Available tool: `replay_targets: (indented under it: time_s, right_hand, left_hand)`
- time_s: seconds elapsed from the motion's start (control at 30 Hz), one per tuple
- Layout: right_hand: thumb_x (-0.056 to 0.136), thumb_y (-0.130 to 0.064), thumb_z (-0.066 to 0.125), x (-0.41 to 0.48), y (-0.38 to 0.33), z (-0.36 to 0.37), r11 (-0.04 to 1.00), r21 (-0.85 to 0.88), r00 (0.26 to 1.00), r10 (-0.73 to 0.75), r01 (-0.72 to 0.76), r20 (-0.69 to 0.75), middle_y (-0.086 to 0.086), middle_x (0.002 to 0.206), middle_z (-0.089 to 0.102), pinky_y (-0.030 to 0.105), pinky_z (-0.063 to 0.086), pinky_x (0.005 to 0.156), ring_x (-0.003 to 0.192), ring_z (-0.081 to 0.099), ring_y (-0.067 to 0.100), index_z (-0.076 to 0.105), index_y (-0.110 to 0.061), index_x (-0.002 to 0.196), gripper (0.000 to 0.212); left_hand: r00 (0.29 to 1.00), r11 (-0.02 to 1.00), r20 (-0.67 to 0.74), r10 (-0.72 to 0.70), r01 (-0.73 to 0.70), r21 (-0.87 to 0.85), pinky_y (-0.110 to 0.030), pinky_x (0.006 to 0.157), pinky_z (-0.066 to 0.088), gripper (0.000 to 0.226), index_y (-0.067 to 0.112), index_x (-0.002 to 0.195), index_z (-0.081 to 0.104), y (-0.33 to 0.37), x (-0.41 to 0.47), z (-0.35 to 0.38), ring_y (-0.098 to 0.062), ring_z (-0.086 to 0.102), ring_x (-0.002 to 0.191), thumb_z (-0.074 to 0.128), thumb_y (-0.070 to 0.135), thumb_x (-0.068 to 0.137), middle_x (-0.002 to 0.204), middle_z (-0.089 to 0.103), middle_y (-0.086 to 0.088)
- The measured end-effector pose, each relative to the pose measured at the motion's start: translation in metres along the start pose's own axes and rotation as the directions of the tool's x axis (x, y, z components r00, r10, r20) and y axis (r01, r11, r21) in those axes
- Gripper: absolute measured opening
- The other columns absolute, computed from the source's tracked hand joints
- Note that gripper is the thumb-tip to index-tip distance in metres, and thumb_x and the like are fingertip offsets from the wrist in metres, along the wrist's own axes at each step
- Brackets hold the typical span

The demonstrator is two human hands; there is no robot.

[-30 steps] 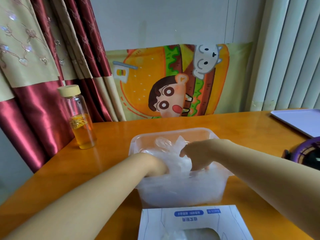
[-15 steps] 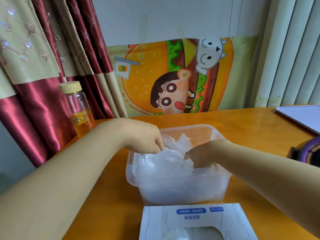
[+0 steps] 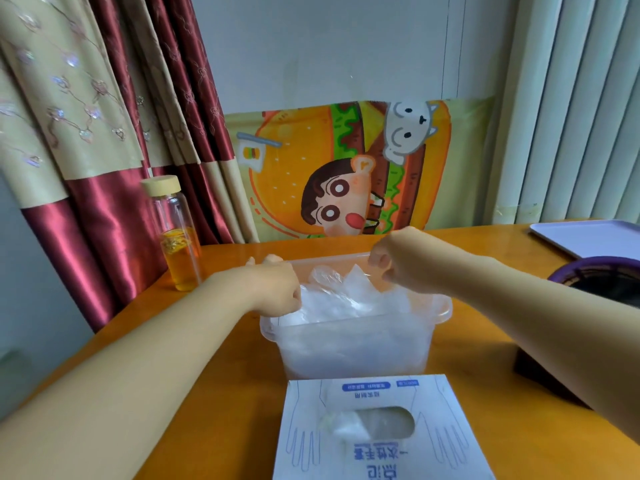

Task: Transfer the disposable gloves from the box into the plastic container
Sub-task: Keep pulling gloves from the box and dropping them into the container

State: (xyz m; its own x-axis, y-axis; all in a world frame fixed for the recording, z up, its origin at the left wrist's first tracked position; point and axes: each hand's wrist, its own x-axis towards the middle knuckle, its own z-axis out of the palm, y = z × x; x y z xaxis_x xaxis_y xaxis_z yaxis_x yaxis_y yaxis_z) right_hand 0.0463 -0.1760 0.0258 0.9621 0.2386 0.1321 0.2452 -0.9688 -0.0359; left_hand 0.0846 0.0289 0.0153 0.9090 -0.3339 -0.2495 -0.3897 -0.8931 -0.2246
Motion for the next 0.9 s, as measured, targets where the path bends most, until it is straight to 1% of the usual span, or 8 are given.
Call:
replay_targets:
  time_s: [0.1,0.17,0.23,0.33,0.47,0.6,0.73,0.9]
  right_hand:
    - [0.092,-0.01,0.056,-0.024,-0.004,-0.012,0.998,0.052,0.98,-0.02,0.031,-0.196,-0.001,0.107,0.069,0.035,0.054,0.085,0.096,0.064,0.019,0.066,-0.019,0.115,0.027]
    - [0.091,-0.013,0.058,-0.045,-0.008,-0.016,0.989,0.101,0.961,-0.077,0.107,-0.266,-0.006,0.1,0.069,0.028,0.055,0.078,0.086,0.064,0.011,0.068,-0.021,0.109,0.022]
    - [0.092,-0.014,0.058,-0.068,-0.017,-0.015,0.971,0.154,0.971,-0.156,0.185,-0.184,-0.013,0.091,0.066,0.011,0.048,0.069,0.075,0.06,-0.001,0.068,-0.023,0.108,0.021]
    - [0.094,-0.018,0.055,-0.094,-0.029,0.006,0.957,0.174,0.96,-0.253,0.23,0.121,-0.014,0.1,0.068,0.009,0.047,0.072,0.08,0.064,-0.001,0.067,-0.027,0.113,0.024]
    - [0.095,-0.022,0.053,-0.096,-0.037,0.044,0.965,0.07,0.908,-0.261,0.252,0.327,-0.01,0.106,0.066,0.021,0.046,0.084,0.095,0.06,0.011,0.07,-0.026,0.111,0.023]
    - [0.096,-0.025,0.051,-0.089,-0.044,0.073,0.953,0.033,0.893,-0.293,0.3,0.342,-0.015,0.078,0.05,0.013,0.035,0.055,0.08,0.054,0.016,0.067,-0.031,0.104,0.019]
    - [0.095,-0.026,0.051,-0.087,-0.044,0.089,0.965,0.15,0.93,-0.25,0.216,0.269,-0.019,0.074,0.044,0.012,0.035,0.053,0.08,0.053,0.012,0.069,-0.037,0.104,0.023]
    - [0.09,-0.029,0.059,-0.095,-0.041,0.108,0.955,0.206,0.976,-0.216,0.214,-0.015,-0.013,0.092,0.06,0.023,0.049,0.072,0.085,0.06,0.012,0.073,-0.027,0.099,0.016]
  left_hand:
    - [0.995,0.991,-0.095,-0.032,0.02,-0.133,-0.05,0.116,0.011,0.031,0.029,0.114,0.066,-0.005,-0.012,0.0,-0.023,0.011,0.143,0.042,0.037,0.097,0.144,0.035,0.001]
    - [0.971,0.976,-0.234,-0.053,0.0,-0.219,-0.046,0.116,0.013,0.034,0.032,0.123,0.062,-0.008,-0.027,0.0,-0.022,0.012,0.143,0.046,0.04,0.095,0.15,0.03,0.002]
    - [0.904,0.947,-0.426,-0.03,-0.111,-0.302,-0.04,0.114,0.017,0.032,0.033,0.126,0.06,-0.005,-0.051,0.005,-0.017,0.017,0.141,0.05,0.037,0.096,0.148,0.034,0.006]
    - [0.762,0.827,-0.647,-0.008,-0.359,-0.434,-0.021,0.1,0.034,0.024,0.032,0.117,0.063,0.012,-0.092,0.025,0.0,0.044,0.118,0.054,0.028,0.096,0.126,0.05,0.014]
    - [0.856,0.762,-0.507,0.101,-0.394,-0.514,-0.006,0.084,0.041,0.024,0.036,0.117,0.061,0.04,-0.112,0.066,0.015,0.051,0.097,0.058,0.032,0.093,0.111,0.056,0.026]
    - [0.923,0.787,-0.359,0.137,-0.322,-0.527,-0.017,0.107,0.022,0.06,0.037,0.143,0.037,0.056,-0.104,0.106,0.0,0.03,0.134,0.057,0.052,0.088,0.148,0.035,0.02]
    - [0.946,0.757,-0.317,0.068,-0.255,-0.601,-0.028,0.116,0.008,0.059,0.035,0.148,0.029,0.07,-0.101,0.139,-0.004,0.005,0.145,0.043,0.053,0.094,0.157,0.016,0.019]
    - [0.92,0.753,-0.393,0.016,-0.27,-0.6,-0.022,0.113,0.008,0.054,0.035,0.145,0.034,0.072,-0.098,0.147,-0.002,0.009,0.143,0.044,0.051,0.094,0.155,0.022,0.019]
